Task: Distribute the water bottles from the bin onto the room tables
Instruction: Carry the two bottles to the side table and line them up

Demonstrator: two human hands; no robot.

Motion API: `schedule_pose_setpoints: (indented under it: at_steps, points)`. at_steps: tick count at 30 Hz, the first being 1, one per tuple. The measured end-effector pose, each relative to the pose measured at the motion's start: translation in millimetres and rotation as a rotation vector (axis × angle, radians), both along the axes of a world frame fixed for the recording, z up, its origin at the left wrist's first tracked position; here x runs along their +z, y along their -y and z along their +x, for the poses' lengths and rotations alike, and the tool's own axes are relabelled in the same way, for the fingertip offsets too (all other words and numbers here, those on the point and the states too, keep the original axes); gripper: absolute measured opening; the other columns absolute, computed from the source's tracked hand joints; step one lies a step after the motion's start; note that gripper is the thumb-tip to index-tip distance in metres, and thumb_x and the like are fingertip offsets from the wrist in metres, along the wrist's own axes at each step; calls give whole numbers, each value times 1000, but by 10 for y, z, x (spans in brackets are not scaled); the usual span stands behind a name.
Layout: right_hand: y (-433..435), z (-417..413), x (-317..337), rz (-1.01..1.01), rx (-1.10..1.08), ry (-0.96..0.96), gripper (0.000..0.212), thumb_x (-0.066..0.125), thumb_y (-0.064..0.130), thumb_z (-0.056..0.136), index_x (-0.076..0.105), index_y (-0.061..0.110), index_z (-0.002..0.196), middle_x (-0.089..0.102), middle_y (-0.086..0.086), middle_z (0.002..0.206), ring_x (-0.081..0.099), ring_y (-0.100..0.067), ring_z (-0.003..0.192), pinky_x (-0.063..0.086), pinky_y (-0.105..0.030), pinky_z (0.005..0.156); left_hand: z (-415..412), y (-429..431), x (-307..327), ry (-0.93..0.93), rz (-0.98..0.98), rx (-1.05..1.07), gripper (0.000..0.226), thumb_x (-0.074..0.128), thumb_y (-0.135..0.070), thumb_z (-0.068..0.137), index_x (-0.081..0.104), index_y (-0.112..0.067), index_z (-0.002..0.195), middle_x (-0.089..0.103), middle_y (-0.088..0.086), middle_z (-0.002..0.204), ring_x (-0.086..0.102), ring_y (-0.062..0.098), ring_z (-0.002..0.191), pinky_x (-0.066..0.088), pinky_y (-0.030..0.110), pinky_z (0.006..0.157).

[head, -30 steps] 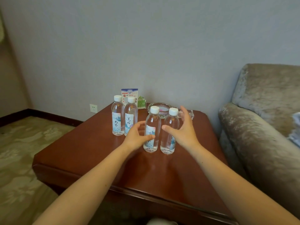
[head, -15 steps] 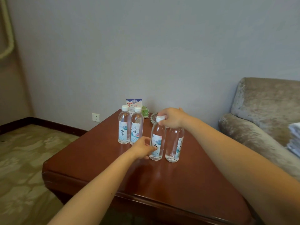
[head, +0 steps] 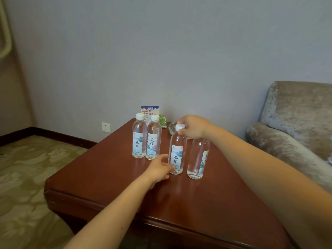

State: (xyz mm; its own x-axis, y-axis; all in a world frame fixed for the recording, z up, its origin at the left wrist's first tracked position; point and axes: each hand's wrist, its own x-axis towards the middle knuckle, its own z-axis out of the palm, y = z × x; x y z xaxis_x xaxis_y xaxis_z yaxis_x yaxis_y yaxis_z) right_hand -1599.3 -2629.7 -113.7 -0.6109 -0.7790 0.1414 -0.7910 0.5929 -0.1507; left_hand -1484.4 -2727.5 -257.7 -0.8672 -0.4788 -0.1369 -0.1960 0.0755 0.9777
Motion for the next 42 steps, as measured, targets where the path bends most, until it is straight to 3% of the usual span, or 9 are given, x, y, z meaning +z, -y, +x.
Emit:
schedule_pose_setpoints:
  at_steps: [5, 9, 13, 17, 22, 29, 36, 39, 42]
  points:
    - [99, -97, -48, -24, 11, -33, 24, 59, 30, 95, 63, 19, 116, 62, -1, 99, 59, -25, 92, 45, -32, 76, -95, 46, -47, -43, -69, 37, 56, 65, -2, 88, 45, -16, 138, 58, -7, 91, 57, 5, 84, 49, 32, 94]
    - [219, -152, -49, -13, 20, -45, 30, 58, 31, 96, 60, 17, 123, 66, -6, 116, 61, -28, 105, 46, -33, 81, -106, 83, -54, -47, -62, 49, 59, 67, -3, 86, 44, -16, 139, 56, -8, 100, 57, 10, 95, 48, 27, 90]
    - [316, -234, -67, -15, 13, -56, 33, 57, 34, 96, 60, 17, 124, 66, -6, 118, 62, -28, 103, 48, -34, 81, -112, 126, -52, -46, -73, 38, 60, 67, -4, 87, 43, -16, 141, 53, -2, 121, 54, 13, 108, 47, 31, 101]
    - [403, -301, -64, -11, 23, -64, 32, 58, 35, 96, 59, 17, 123, 67, -5, 114, 64, -27, 96, 49, -34, 78, -159, 160, -69, -38, -72, 41, 59, 67, -4, 88, 45, -16, 141, 55, -6, 113, 58, 10, 103, 48, 29, 99]
    - [521, -383, -67, -26, 35, -50, 33, 60, 33, 95, 60, 15, 123, 66, -7, 119, 61, -28, 106, 51, -37, 88, -206, 186, -89, -30, -83, 98, 69, 69, -7, 86, 38, -14, 147, 52, 0, 124, 56, 18, 117, 46, 38, 105]
    - [587, -435, -99, -74, 58, -18, 36, 62, 30, 94, 59, 15, 126, 64, -8, 126, 60, -31, 113, 46, -33, 85, -221, 186, -50, -49, -84, 113, 65, 66, -2, 88, 39, -12, 146, 53, -3, 116, 58, 7, 96, 47, 21, 88]
    - [618, -443, -98, -73, 38, 8, 37, 61, 33, 94, 58, 19, 128, 64, -7, 126, 59, -31, 114, 44, -31, 82, -221, 193, -47, -53, -97, 122, 67, 67, -4, 88, 37, -11, 147, 52, 6, 138, 56, 9, 102, 46, 20, 89]
    - [607, -429, -101, -64, 32, 11, 38, 60, 34, 94, 56, 21, 130, 63, -5, 128, 58, -31, 117, 44, -35, 93, -231, 212, -60, -56, -88, 120, 68, 68, -5, 87, 37, -12, 147, 52, 5, 138, 57, 10, 104, 47, 23, 92]
    - [591, -432, -93, -71, 23, 51, 43, 61, 35, 94, 53, 23, 134, 60, -3, 133, 53, -29, 125, 34, -48, 112, -230, 214, -81, -53, -89, 123, 68, 70, -7, 86, 40, -14, 147, 53, 3, 135, 59, 14, 109, 48, 30, 98]
